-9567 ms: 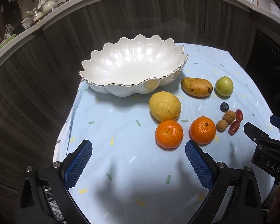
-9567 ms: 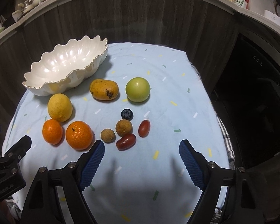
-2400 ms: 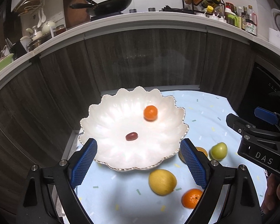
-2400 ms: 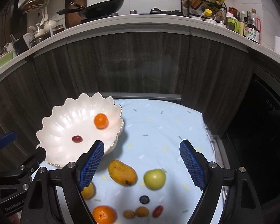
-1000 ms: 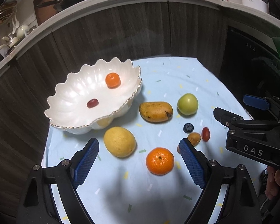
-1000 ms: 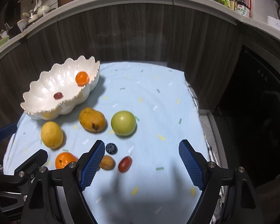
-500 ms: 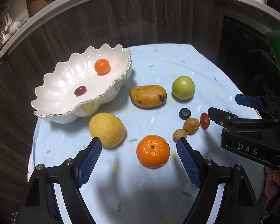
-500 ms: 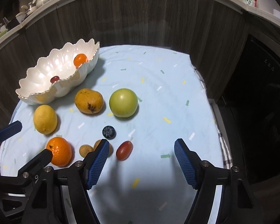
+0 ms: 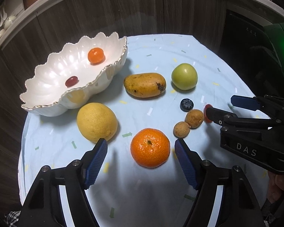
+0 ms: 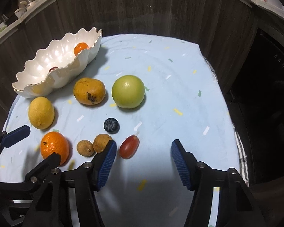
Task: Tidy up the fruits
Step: 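Close the left gripper on the second tangerine while the right tool approaches the second date, then close the right gripper on the second red date, then lift the tangerine with the left tool while the right tool carries the date toward the bowl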
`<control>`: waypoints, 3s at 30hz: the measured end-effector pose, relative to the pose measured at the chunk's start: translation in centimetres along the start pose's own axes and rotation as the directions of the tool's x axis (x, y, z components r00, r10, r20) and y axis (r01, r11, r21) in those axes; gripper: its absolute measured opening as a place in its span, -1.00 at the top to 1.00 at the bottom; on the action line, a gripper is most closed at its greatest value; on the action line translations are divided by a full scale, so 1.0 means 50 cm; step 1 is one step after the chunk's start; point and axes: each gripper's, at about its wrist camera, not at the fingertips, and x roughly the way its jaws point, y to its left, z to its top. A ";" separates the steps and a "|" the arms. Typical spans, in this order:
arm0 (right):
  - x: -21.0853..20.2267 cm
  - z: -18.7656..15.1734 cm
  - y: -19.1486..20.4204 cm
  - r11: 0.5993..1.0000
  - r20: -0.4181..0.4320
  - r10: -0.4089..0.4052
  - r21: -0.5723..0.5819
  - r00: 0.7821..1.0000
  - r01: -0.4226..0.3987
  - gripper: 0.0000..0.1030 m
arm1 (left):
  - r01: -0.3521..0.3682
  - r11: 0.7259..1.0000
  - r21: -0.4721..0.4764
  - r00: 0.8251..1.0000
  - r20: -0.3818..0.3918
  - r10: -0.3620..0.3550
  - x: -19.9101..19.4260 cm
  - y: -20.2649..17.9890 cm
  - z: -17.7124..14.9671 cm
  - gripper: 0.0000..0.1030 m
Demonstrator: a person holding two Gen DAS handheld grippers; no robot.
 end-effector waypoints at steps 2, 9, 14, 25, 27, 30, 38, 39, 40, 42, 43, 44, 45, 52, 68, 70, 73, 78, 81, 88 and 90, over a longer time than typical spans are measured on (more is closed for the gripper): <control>0.004 -0.001 -0.001 1.000 -0.006 0.008 0.005 1.000 -0.008 -0.05 | 0.005 1.000 -0.004 1.000 -0.009 -0.005 0.006 0.000 -0.001 -0.38; 0.013 0.002 0.015 1.000 -0.011 0.016 0.001 1.000 -0.016 0.01 | 0.026 0.999 -0.021 0.999 -0.031 -0.027 0.024 0.002 -0.004 -0.27; 0.023 0.004 0.023 0.999 -0.014 0.032 0.001 0.999 -0.032 0.14 | 0.044 0.999 -0.028 0.998 -0.042 -0.045 0.033 -0.001 -0.005 -0.14; 0.033 0.005 0.041 0.998 -0.008 0.065 -0.010 0.998 -0.065 0.52 | 0.067 0.997 -0.030 0.996 -0.054 -0.068 0.044 -0.007 -0.013 0.09; 0.033 0.005 0.041 0.998 -0.007 0.068 -0.007 0.998 -0.068 0.52 | 0.069 0.997 -0.030 0.996 -0.054 -0.070 0.044 -0.007 -0.014 0.10; 0.033 0.004 0.040 0.997 -0.007 0.073 0.000 0.997 -0.073 0.54 | 0.069 0.997 -0.033 0.996 -0.054 -0.071 0.043 -0.007 -0.014 0.11; 0.015 0.008 0.034 0.997 0.014 0.070 0.014 0.997 -0.070 0.54 | 0.068 0.997 -0.034 0.997 -0.037 -0.069 0.031 -0.005 -0.012 0.11; 0.013 0.008 0.033 0.997 0.017 0.071 0.015 0.997 -0.071 0.54 | 0.067 0.997 -0.033 0.997 -0.033 -0.069 0.028 -0.005 -0.012 0.11; 0.010 0.008 0.033 0.997 0.019 0.072 0.015 0.997 -0.072 0.54 | 0.067 0.997 -0.033 0.997 -0.030 -0.068 0.026 -0.005 -0.012 0.12; 0.005 0.009 0.032 0.997 0.023 0.073 0.017 0.997 -0.073 0.54 | 0.066 0.997 -0.033 0.997 -0.026 -0.067 0.022 -0.005 -0.011 0.12; 0.002 0.009 0.032 0.997 0.026 0.073 0.018 0.997 -0.074 0.54 | 0.066 0.997 -0.033 0.997 -0.023 -0.067 0.019 -0.005 -0.011 0.12; -0.001 0.010 0.031 0.997 0.030 0.072 0.017 0.997 -0.073 0.54 | 0.066 0.997 -0.034 0.998 -0.021 -0.066 0.017 -0.005 -0.010 0.12; -0.005 0.011 0.031 0.997 0.034 0.071 0.017 0.997 -0.072 0.54 | 0.065 0.997 -0.034 0.998 -0.017 -0.066 0.014 -0.005 -0.010 0.12; -0.033 0.015 0.033 0.997 0.063 0.072 0.007 0.995 -0.073 0.54 | 0.057 0.997 -0.045 0.998 0.012 -0.056 -0.012 0.003 0.002 0.12; -0.092 0.040 0.070 0.996 0.115 0.083 -0.022 0.990 -0.081 0.54 | 0.031 0.996 -0.090 0.997 0.076 -0.024 -0.073 0.049 0.023 0.12; -0.100 0.046 0.078 0.996 0.122 0.084 -0.031 0.989 -0.081 0.54 | 0.026 0.995 -0.099 0.996 0.083 -0.018 -0.079 0.057 0.026 0.12; -0.112 0.054 0.090 0.996 0.133 0.086 -0.043 0.987 -0.081 0.54 | 0.021 0.993 -0.114 0.995 0.095 -0.010 -0.090 0.072 0.030 0.12; -0.127 0.068 0.108 0.995 0.148 0.090 -0.063 0.985 -0.081 0.54 | 0.008 0.991 -0.136 0.994 0.113 0.007 -0.105 0.097 0.038 0.12; -0.133 0.077 0.121 0.994 0.157 0.096 -0.076 0.983 -0.085 0.54 | 0.002 0.989 -0.146 0.992 0.124 0.016 -0.113 0.110 0.040 0.12; -0.144 0.104 0.150 0.991 0.179 0.109 -0.099 0.978 -0.093 0.54 | -0.008 0.985 -0.174 0.989 0.145 0.034 -0.128 0.145 0.051 0.12; -0.146 0.112 0.158 0.990 0.185 0.114 -0.106 0.976 -0.095 0.54 | -0.011 0.983 -0.183 0.988 0.151 0.040 -0.132 0.156 0.056 0.12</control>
